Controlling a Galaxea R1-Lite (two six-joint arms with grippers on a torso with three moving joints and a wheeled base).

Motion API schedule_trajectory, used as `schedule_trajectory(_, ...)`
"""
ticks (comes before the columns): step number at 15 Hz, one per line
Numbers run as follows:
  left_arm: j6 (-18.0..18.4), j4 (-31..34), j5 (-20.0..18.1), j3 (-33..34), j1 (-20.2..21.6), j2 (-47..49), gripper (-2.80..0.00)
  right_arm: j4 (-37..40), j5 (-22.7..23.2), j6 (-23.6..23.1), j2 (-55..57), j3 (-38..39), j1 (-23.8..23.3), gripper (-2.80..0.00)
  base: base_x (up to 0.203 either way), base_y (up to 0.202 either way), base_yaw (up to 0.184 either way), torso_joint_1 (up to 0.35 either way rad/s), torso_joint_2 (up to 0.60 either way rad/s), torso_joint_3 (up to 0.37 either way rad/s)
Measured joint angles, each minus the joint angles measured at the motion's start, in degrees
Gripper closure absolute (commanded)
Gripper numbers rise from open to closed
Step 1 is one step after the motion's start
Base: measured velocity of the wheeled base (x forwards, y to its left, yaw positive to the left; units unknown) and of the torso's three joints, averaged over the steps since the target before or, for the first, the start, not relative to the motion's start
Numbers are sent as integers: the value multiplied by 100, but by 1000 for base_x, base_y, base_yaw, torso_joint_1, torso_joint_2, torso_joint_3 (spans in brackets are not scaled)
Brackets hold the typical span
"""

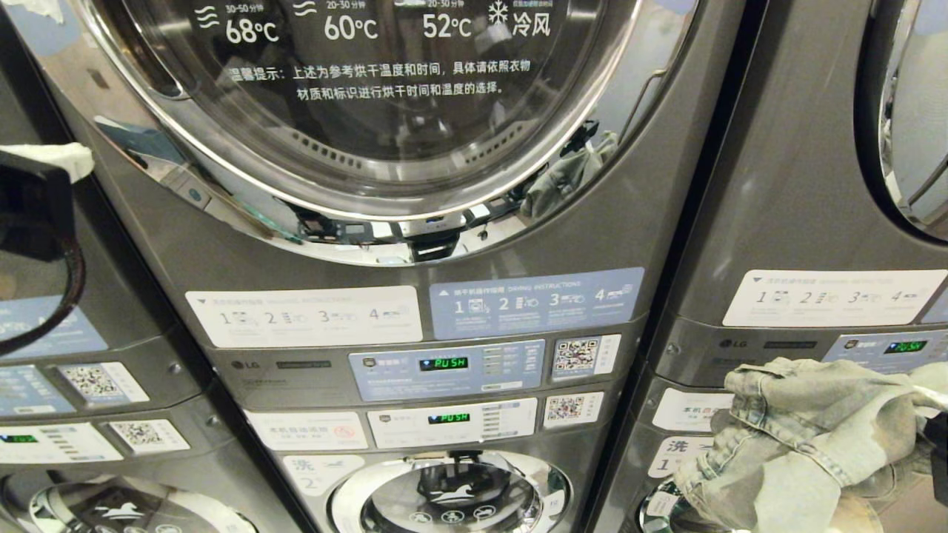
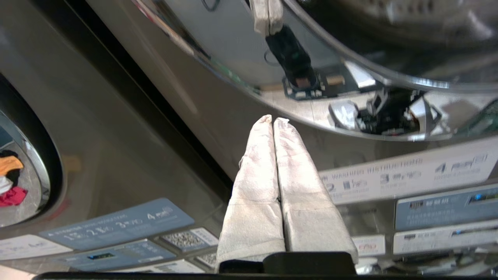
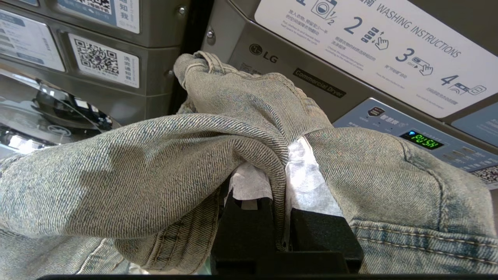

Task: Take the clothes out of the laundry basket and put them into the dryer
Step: Open the dryer

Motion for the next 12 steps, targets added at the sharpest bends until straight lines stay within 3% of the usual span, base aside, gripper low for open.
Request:
schedule_trajectory(3,15,15,11,627,-8,-352,0,-5,-102,30,-45,100,0,0,0,0,0,0,0,0)
schedule_trajectory(8,75,49,46,2268,-6,-1554,0,-22,-96,-127,-338,559,-2,0,0,0,0,0,0,0)
schedule_trajectory(12,263,50,19,2627,-1,-2126,0,-25,-87,-249,-379,597,0,0,-114,0,0,2,7,3)
